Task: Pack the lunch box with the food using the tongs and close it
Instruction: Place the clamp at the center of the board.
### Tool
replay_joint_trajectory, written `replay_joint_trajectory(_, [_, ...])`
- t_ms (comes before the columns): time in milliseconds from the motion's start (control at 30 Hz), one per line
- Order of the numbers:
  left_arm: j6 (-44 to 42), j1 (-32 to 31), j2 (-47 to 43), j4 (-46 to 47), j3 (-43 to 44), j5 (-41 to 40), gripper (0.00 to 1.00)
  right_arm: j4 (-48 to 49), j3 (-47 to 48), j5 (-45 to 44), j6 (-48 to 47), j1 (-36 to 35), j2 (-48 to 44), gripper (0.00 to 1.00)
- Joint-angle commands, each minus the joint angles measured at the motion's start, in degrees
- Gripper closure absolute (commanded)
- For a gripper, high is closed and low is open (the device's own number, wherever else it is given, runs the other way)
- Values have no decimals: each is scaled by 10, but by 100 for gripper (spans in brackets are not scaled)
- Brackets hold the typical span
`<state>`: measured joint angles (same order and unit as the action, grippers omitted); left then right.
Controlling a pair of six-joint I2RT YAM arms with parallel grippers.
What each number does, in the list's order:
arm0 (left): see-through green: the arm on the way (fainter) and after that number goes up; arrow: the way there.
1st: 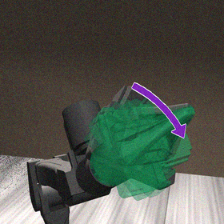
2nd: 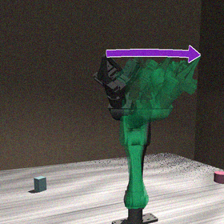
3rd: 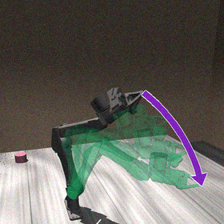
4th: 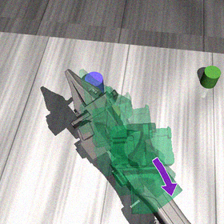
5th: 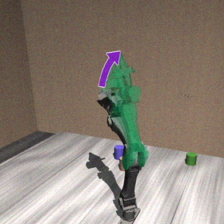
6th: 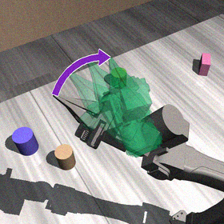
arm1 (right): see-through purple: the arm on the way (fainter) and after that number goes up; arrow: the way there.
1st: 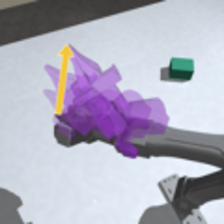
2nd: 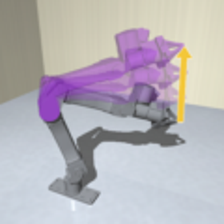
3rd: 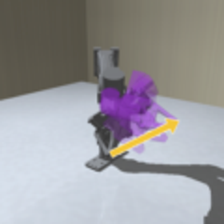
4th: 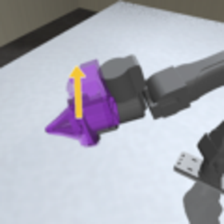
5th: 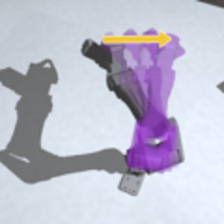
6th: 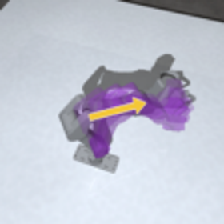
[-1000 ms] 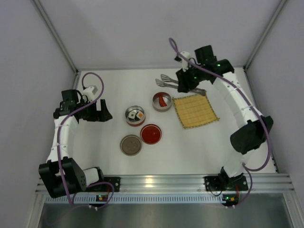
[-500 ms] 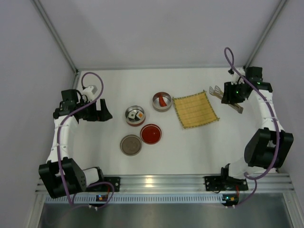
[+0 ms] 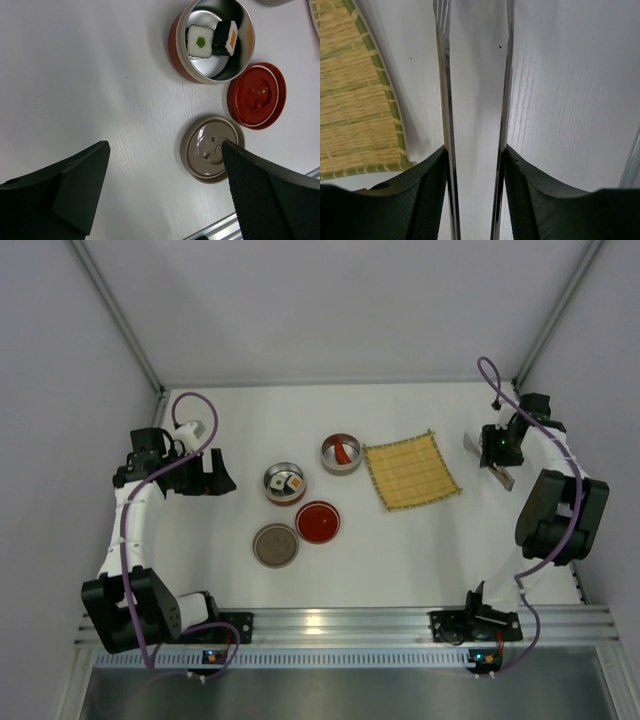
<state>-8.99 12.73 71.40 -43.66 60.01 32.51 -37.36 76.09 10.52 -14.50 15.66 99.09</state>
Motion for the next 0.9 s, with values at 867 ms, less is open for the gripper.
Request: replay_joint_trajectory(867, [-210,4,-21,-90,-56,18,2,-32,-48,51,-44,4,-31,20])
